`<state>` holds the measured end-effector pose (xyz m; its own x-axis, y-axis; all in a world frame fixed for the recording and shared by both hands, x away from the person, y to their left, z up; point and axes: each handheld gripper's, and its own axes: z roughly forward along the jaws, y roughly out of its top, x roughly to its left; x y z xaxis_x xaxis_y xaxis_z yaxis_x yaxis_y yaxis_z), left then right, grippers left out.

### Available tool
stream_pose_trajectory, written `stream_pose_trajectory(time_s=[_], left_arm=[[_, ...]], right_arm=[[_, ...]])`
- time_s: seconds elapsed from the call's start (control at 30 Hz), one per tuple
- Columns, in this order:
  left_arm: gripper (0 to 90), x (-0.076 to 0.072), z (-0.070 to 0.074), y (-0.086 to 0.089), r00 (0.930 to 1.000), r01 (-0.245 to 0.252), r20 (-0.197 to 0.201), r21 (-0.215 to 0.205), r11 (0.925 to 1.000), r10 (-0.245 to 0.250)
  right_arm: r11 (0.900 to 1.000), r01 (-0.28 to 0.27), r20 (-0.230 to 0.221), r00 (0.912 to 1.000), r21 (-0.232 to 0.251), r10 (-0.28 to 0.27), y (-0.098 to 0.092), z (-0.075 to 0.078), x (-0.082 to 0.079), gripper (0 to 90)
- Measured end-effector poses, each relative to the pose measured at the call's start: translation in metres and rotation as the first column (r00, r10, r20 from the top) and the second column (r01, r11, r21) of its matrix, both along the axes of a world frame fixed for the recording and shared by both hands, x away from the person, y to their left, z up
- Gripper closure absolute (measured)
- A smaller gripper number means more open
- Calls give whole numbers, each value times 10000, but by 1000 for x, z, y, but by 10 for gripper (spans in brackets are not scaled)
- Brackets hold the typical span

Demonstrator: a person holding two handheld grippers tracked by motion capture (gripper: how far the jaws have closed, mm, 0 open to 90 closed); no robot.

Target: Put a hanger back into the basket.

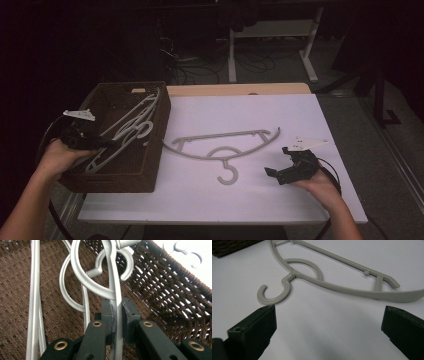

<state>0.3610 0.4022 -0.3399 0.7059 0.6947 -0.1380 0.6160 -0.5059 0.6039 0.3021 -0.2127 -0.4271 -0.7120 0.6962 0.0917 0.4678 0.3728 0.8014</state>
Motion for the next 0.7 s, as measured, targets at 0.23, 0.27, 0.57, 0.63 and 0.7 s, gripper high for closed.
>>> stream_pose_trajectory(time_s=[0.23, 0.27, 0.57, 0.63, 0.7], left_arm=[[820, 4, -14, 1, 9980, 136, -611, -121, 9998, -143], [819, 4, -14, 1, 9989, 125, -463, 32, 9999, -123], [701, 12, -23, 1, 9996, -34, -280, 600, 9982, 51], [596, 12, -23, 2, 9997, -140, -184, 663, 9977, 152], [520, 12, -21, 4, 9995, -307, -52, 296, 9991, 308]], right_arm=[[10000, -15, -31, 10000, -42, 14, 1, 0, 0, 0], [10000, -17, -32, 10000, -33, 16, 1, 0, 0, 0], [10000, -12, -37, 10000, -19, 12, 1, 0, 0, 0], [10000, -14, -27, 10000, -2, 14, 0, 0, 1, 0], [10000, -21, -27, 10000, -8, 21, 1, 0, 0, 0]])
